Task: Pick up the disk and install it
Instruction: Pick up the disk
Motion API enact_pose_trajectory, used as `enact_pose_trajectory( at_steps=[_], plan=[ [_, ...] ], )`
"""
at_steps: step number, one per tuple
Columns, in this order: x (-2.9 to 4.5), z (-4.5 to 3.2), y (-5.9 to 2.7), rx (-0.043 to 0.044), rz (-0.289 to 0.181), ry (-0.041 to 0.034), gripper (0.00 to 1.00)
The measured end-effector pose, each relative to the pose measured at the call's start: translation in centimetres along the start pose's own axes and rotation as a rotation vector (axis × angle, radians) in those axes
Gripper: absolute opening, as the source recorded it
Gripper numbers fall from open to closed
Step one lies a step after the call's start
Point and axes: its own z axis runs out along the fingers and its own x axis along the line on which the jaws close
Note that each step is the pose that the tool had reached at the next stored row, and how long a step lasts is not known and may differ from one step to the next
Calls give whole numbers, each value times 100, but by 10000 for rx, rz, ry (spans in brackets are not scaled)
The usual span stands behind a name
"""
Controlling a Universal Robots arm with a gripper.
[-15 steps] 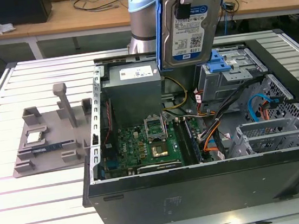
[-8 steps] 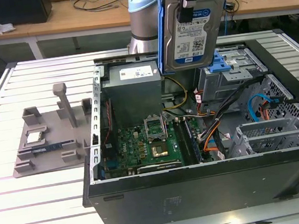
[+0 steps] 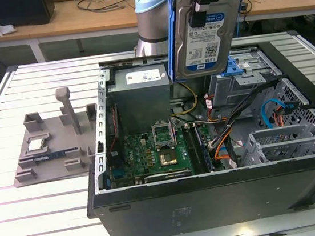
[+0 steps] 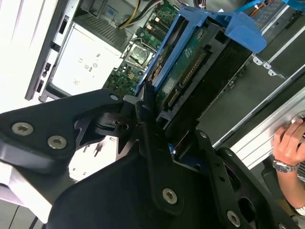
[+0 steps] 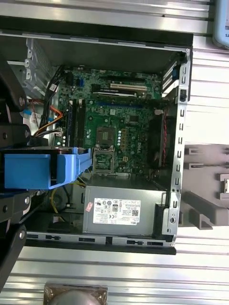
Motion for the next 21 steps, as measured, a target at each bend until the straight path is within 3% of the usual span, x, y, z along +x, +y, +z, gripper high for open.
enact_pose_trajectory(
  at_steps=[17,19,21],
  plan=[
    [154,78,-15,-5,4,74,37],
    [191,92,-16,-5,4,73,37],
    [295,114,-16,-5,3,72,37]
  ],
)
